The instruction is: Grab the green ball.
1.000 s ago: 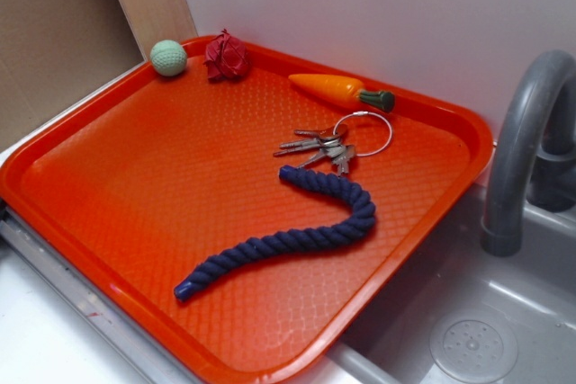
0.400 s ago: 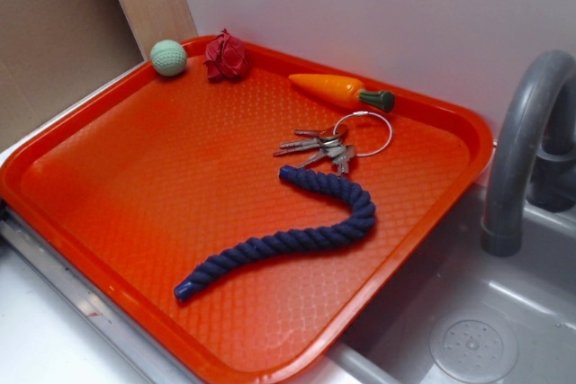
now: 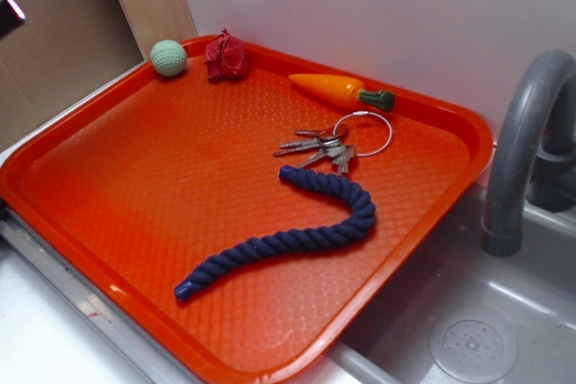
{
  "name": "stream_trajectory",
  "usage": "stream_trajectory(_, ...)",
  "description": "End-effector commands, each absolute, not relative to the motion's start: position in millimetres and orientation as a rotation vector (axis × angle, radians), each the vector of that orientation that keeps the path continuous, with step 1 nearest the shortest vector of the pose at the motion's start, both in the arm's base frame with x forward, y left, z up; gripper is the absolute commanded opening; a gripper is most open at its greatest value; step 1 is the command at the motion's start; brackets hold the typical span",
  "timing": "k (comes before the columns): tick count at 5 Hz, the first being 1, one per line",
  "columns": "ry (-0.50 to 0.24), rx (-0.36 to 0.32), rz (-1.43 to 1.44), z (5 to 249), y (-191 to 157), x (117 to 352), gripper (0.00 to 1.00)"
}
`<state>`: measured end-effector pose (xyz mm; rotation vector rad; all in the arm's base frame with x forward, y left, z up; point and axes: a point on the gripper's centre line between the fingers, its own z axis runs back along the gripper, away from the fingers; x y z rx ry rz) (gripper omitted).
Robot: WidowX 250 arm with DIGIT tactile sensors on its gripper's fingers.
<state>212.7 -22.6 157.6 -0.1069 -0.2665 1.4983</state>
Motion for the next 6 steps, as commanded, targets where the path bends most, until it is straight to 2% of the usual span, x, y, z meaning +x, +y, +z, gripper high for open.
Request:
stream_trajectory(1, -0.441, -0.102, 1.575, 137.3, -18.7, 272.1, 1.00)
stream_trajectory(3, -0.487, -0.060, 1.637, 110.6, -12.1, 309.5, 1.00)
stream_trajectory(5, -0.459, -0.010, 1.723, 82.4, 24.9, 312.2, 1.00)
stream_trajectory(6, -0.450, -0.013, 1.688, 71.5, 21.9, 324.0, 1.00)
